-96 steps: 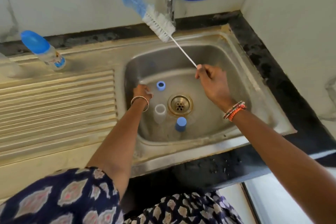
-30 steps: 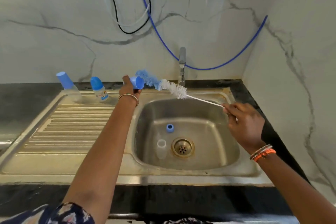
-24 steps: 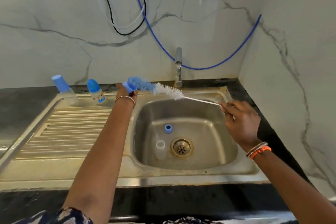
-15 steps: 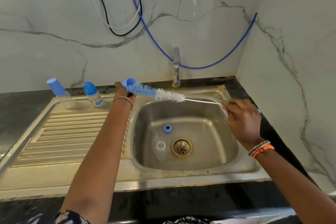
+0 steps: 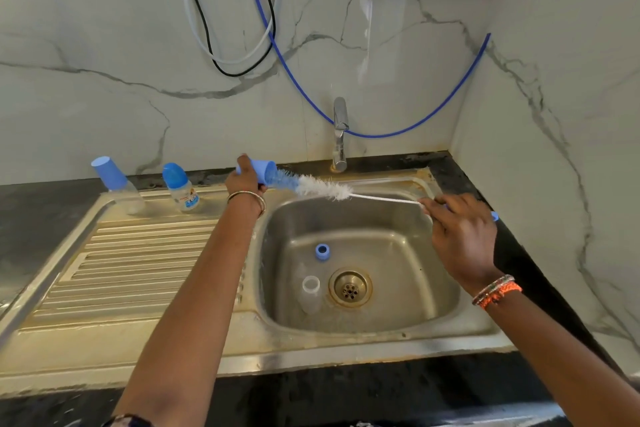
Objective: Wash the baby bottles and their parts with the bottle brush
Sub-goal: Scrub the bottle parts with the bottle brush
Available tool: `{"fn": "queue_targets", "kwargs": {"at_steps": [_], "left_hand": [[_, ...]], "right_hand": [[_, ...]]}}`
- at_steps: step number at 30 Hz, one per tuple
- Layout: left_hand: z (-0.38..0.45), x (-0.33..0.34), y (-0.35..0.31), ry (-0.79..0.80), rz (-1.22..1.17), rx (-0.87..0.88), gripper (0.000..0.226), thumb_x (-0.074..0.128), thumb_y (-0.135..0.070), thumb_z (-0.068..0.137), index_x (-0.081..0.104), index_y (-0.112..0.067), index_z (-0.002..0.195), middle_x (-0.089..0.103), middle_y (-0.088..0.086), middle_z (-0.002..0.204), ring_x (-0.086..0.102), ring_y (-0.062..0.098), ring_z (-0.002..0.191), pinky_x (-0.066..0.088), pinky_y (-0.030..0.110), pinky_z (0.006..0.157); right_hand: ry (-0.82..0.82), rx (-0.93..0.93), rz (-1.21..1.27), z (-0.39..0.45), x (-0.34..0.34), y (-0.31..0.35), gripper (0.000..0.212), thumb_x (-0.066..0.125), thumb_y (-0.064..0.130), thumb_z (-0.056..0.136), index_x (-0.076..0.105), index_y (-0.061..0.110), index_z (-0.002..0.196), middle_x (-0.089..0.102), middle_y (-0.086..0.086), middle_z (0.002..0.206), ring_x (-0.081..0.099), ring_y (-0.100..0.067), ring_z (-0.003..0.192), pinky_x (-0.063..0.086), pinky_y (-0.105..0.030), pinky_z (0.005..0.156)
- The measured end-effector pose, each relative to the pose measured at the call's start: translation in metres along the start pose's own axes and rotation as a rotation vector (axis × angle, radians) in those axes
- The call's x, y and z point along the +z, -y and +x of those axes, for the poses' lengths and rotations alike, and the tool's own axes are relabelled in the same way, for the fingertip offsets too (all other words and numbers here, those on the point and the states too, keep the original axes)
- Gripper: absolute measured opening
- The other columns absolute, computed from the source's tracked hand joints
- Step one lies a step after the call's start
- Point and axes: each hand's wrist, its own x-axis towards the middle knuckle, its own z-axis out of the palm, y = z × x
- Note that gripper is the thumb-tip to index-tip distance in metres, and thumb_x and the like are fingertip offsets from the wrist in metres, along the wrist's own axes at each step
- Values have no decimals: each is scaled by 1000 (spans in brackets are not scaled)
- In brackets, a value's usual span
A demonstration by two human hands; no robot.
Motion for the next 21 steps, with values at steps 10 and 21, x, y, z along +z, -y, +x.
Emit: {"fn": "queue_targets", "kwargs": {"at_steps": [10,21], "left_hand": [[-2,1,-19,654,-306,-51,69,59,-48,84,44,-1,133,67,12,103,70,20,87,58,28,70],[-5,7,-20,455,-570,-142,29,39,-24,102,50,2,98,57,20,99,56,32,103,38,49,104]], "right_hand": [[851,810,777,28,-27,13,27,49,8,92,68,17,76,54,6,53,45,-7,45,34,-20,45],[660,522,194,29,-33,28,22,65,42,85,59,21,83,60,3,73,59,-16,67,41,-27,60]]}}
